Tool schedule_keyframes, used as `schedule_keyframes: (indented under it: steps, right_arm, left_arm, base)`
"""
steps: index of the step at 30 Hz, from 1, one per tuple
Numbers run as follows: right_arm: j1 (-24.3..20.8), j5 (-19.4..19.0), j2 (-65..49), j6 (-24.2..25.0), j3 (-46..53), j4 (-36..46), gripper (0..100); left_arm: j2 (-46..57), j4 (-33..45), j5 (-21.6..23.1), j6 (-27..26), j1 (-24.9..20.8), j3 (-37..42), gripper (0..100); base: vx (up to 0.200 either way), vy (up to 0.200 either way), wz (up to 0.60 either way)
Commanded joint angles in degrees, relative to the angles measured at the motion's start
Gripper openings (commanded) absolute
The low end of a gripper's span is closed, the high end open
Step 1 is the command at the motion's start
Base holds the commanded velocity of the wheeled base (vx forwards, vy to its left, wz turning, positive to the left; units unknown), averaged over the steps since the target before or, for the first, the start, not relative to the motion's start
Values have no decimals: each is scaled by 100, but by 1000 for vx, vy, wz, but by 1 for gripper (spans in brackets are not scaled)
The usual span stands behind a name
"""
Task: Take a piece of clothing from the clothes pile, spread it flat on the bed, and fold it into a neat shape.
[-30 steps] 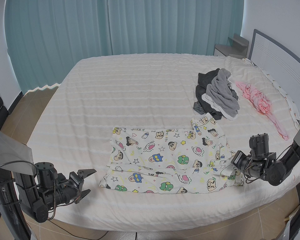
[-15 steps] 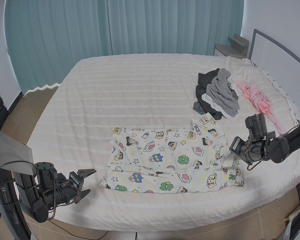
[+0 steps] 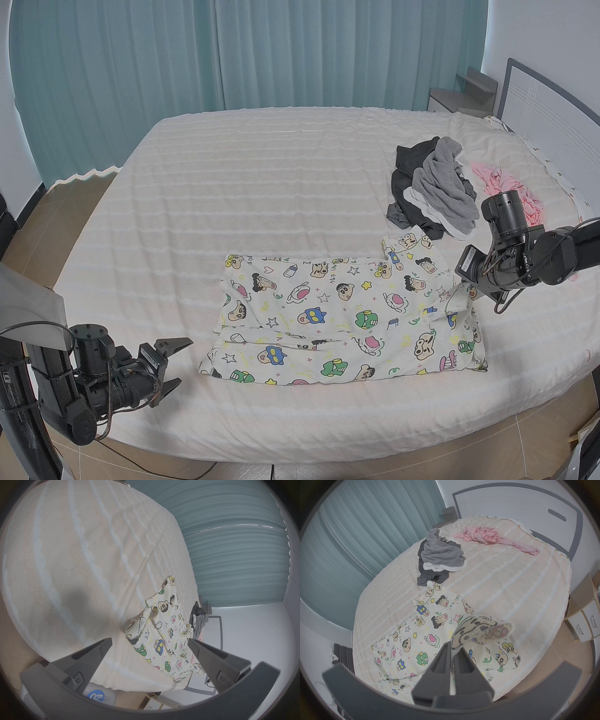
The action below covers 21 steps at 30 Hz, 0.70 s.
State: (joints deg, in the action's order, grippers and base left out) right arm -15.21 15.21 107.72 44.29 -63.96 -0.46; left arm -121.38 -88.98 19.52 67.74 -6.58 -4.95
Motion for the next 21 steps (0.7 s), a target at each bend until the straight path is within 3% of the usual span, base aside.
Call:
schedule_keyframes:
  steps: [1, 6, 21]
  right_arm:
    - [-34, 157, -49, -52, -292, 222, 0]
    - [-140, 236, -295, -272, -389, 600, 0]
    - [-395, 518, -655, -333, -600, 1347, 0]
  left_arm:
    - [-8, -41, -1, 2, -1, 3, 100]
    - [-8, -32, -1, 2, -1, -6, 100]
    - [-8, -32, -1, -24, -1, 3, 100]
  base:
    - [0, 0, 0]
    - [0, 0, 0]
    - [0, 0, 0]
